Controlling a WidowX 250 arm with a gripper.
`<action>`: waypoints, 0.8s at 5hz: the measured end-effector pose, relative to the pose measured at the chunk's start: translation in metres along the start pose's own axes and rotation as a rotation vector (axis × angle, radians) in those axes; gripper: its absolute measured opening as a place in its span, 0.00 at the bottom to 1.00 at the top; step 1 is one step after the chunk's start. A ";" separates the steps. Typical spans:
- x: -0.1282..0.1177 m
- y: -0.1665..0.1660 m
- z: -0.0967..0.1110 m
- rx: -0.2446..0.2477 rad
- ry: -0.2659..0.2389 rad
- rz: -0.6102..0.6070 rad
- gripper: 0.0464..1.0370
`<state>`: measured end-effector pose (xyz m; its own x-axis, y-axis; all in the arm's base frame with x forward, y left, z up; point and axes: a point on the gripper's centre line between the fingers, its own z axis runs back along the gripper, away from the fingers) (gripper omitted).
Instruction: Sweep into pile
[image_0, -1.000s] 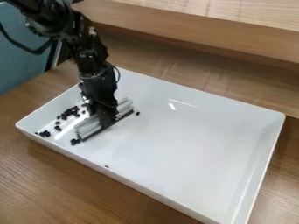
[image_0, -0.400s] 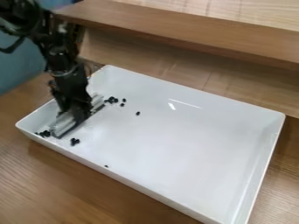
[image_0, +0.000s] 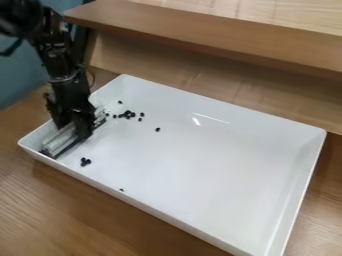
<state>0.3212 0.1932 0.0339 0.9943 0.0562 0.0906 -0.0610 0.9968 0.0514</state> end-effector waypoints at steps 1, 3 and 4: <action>0.014 -0.013 0.009 -0.056 -0.026 0.001 0.94; 0.033 -0.021 0.046 -0.059 -0.078 0.019 0.96; 0.039 -0.032 0.066 -0.055 -0.088 0.010 0.96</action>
<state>0.3559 0.1598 0.1016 0.9821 0.0632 0.1776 -0.0634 0.9980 -0.0045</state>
